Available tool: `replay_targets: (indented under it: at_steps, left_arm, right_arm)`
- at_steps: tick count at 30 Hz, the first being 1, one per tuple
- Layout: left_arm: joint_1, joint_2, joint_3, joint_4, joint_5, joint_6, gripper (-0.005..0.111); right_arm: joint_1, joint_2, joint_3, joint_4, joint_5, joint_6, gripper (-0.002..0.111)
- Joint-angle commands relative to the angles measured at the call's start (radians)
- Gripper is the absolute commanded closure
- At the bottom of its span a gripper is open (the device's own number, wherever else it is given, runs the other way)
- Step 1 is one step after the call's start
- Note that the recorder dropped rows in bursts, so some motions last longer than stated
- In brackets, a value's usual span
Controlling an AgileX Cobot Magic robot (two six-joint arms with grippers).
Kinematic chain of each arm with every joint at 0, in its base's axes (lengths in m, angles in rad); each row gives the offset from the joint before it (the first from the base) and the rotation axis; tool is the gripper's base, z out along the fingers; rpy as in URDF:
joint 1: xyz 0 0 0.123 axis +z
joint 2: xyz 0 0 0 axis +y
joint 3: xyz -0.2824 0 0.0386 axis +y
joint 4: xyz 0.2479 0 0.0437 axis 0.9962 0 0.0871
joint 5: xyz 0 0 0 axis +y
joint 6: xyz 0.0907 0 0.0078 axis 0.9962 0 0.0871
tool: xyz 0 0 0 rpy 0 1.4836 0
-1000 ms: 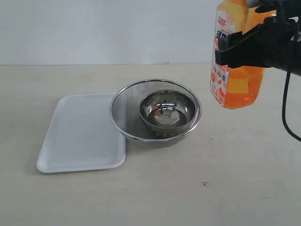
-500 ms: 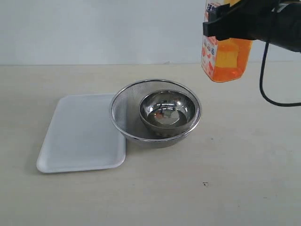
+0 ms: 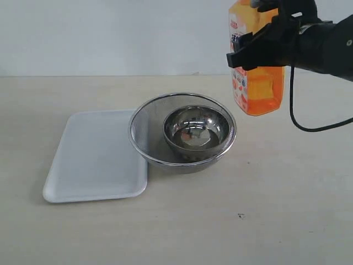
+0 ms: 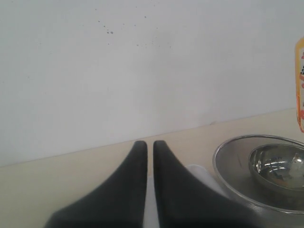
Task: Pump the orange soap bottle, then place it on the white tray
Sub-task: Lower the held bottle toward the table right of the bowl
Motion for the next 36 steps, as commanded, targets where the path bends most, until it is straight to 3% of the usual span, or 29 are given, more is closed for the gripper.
replay_targets:
  at_steps: [1,8,14,32,36]
  left_arm:
    - [-0.004,-0.006,0.002,-0.008,0.007,-0.009,0.102]
    - [-0.004,-0.006,0.002,-0.008,0.007,-0.009,0.102]
    - [-0.004,-0.006,0.002,-0.008,0.007,-0.009,0.102]
    - [-0.004,-0.006,0.002,-0.008,0.011,-0.009,0.102]
    - [-0.004,-0.006,0.002,-0.008,0.012,-0.009,0.102]
  right_arm:
    - [-0.002,0.005,-0.024,0.018,-0.082,-0.054,0.108]
    - [-0.002,0.007,0.055,0.206,-0.185,-0.193,0.108]
    - [-0.002,0.007,0.120,0.211,-0.275,-0.178,0.108]
    - [-0.002,0.007,0.127,-0.116,-0.226,-0.207,0.108]
    - [-0.002,0.007,0.127,-0.150,-0.196,-0.312,0.108]
